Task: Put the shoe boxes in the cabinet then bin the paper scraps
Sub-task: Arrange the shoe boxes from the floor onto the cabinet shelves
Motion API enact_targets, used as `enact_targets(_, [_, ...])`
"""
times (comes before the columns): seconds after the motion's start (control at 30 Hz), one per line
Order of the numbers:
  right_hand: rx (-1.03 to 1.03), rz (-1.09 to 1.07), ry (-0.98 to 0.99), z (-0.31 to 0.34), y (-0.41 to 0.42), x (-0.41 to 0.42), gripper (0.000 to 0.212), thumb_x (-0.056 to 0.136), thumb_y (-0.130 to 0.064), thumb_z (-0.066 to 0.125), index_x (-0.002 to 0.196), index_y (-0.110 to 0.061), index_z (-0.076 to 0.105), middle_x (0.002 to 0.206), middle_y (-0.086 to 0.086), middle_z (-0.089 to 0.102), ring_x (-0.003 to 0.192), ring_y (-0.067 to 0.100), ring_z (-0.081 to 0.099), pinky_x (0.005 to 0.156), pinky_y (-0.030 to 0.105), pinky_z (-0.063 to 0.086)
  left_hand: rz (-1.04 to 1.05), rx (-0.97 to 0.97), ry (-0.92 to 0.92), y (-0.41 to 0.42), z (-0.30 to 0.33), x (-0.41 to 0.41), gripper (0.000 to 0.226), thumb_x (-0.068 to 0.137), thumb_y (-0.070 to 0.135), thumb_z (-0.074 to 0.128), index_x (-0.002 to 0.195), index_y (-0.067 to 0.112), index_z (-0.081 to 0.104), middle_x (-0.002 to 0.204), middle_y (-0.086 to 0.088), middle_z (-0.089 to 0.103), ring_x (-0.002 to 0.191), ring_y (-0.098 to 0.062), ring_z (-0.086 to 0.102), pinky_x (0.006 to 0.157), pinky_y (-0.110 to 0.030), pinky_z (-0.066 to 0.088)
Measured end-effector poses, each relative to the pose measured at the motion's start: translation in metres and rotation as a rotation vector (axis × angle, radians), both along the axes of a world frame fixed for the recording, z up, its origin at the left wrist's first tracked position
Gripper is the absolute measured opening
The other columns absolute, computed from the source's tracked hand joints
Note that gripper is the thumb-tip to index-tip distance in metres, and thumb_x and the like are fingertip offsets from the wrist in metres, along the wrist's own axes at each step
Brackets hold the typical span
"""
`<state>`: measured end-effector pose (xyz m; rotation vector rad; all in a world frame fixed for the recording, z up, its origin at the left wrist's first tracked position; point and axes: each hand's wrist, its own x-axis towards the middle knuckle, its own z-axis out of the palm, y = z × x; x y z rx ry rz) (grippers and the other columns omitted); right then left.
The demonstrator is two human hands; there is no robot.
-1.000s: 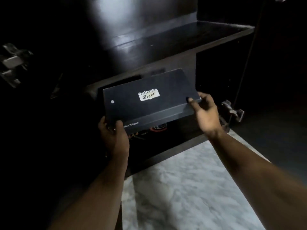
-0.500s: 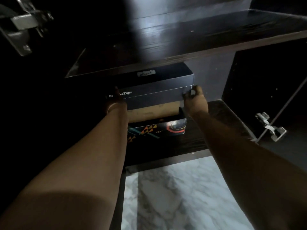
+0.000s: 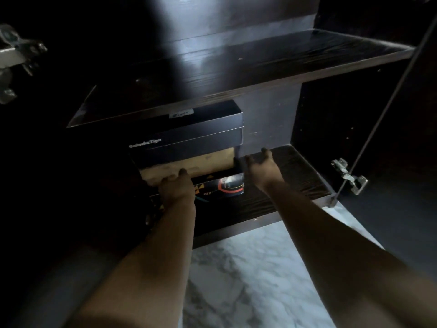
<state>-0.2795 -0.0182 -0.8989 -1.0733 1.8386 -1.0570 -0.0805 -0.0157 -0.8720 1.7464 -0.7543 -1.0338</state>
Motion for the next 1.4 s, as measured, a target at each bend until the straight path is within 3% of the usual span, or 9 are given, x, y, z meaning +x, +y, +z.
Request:
enact_targets(0.17, [0.228, -0.089, 0.142, -0.042, 0.084, -0.043, 0.077, 0.101, -0.055, 0.052, 0.158, -0.009, 0.028, 0.148, 0.024, 0.052, 0.135, 0.039, 0.052, 0.11, 0.042, 0.042, -0.451, 0.088, -0.343, 0.052, -0.049, -0.069, 0.036, 0.093, 0.034, 0.063, 0.098, 0.001, 0.077, 0.102, -0.021, 0.075, 0.105, -0.035, 0.07, 0.091, -0.041, 0.056])
enact_targets(0.27, [0.332, -0.052, 0.258, -0.061, 0.149, -0.075, 0.073, 0.1, -0.061, 0.046, 0.156, -0.015, 0.034, 0.147, 0.021, 0.053, 0.135, 0.037, 0.051, 0.106, 0.039, 0.043, -0.763, 0.174, -0.329, 0.096, -0.062, -0.124, 0.042, 0.089, 0.043, 0.069, 0.1, 0.004, 0.076, 0.1, -0.02, 0.075, 0.102, -0.033, 0.071, 0.076, -0.035, 0.051])
enact_targets(0.47, [0.682, -0.037, 0.434, -0.079, 0.324, -0.16, 0.08, 0.097, -0.069, 0.039, 0.158, -0.019, 0.029, 0.157, 0.014, 0.044, 0.143, 0.033, 0.043, 0.115, 0.045, 0.038, -1.198, 0.179, -0.443, 0.209, -0.072, -0.239, 0.044, 0.084, 0.056, 0.066, 0.108, 0.019, 0.072, 0.11, -0.001, 0.073, 0.099, -0.026, 0.067, 0.085, -0.035, 0.056])
enact_targets(0.63, [0.777, -0.338, 0.416, -0.061, 0.495, -0.241, 0.077, 0.099, -0.066, 0.041, 0.156, -0.016, 0.036, 0.157, 0.016, 0.044, 0.142, 0.035, 0.045, 0.115, 0.044, 0.039, -1.532, 0.16, -0.475, 0.334, -0.064, -0.336, 0.047, 0.082, 0.061, 0.067, 0.079, 0.015, 0.071, 0.081, -0.005, 0.07, 0.077, -0.026, 0.066, 0.074, -0.034, 0.055])
enact_targets(0.9, [0.833, -0.931, 0.485, 0.018, 0.792, -0.266, 0.052, 0.098, -0.056, 0.046, 0.127, -0.016, 0.061, 0.127, 0.018, 0.067, 0.119, 0.039, 0.063, 0.097, 0.044, 0.053, -1.956, 0.052, -0.283, 0.571, -0.025, -0.44, 0.033, 0.079, 0.045, 0.071, 0.094, 0.016, 0.071, 0.095, -0.011, 0.068, 0.09, -0.03, 0.063, 0.086, -0.042, 0.054])
enact_targets(1.03, [0.872, -1.298, 0.46, 0.028, 0.917, -0.251, 0.06, 0.088, -0.064, 0.033, 0.112, -0.019, 0.062, 0.117, 0.016, 0.065, 0.111, 0.042, 0.062, 0.092, 0.048, 0.054, -2.176, 0.075, -0.278, 0.687, -0.03, -0.458, 0.036, 0.088, 0.034, 0.068, 0.063, 0.011, 0.054, 0.068, -0.011, 0.059, 0.077, -0.03, 0.056, 0.074, -0.04, 0.049])
enact_targets(1.13, [0.979, -1.525, 0.295, 0.022, 0.98, -0.235, 0.059, 0.09, -0.062, 0.049, 0.128, -0.018, 0.056, 0.134, 0.016, 0.058, 0.124, 0.04, 0.054, 0.101, 0.051, 0.048, -2.365, 0.138, -0.293, 0.752, -0.037, -0.453, 0.02, 0.092, 0.036, 0.064, 0.08, 0.019, 0.062, 0.079, -0.006, 0.056, 0.079, -0.024, 0.052, 0.078, -0.035, 0.048])
enact_targets(1.27, [0.927, -1.622, -0.033, -0.02, 1.033, -0.215, 0.128, 0.041, -0.101, 0.059, 0.134, -0.014, 0.05, 0.13, 0.011, 0.062, 0.117, 0.036, 0.062, 0.1, 0.047, 0.051, -2.547, 0.476, -0.264, 0.822, -0.06, -0.433, 0.042, 0.094, 0.047, 0.063, 0.129, 0.027, 0.051, 0.129, 0.009, 0.057, 0.111, -0.014, 0.054, 0.1, -0.039, 0.051])
enact_targets(1.4, [0.731, -1.627, -0.071, -0.026, 1.049, -0.206, 0.078, 0.06, -0.082, 0.077, 0.104, -0.02, 0.058, 0.09, -0.005, 0.067, 0.081, 0.015, 0.065, 0.07, 0.033, 0.048, -2.496, 0.68, -0.095, 0.856, -0.081, -0.425, 0.051, 0.091, 0.053, 0.064, 0.137, 0.032, 0.056, 0.126, 0.017, 0.058, 0.118, -0.012, 0.051, 0.11, -0.047, 0.044])
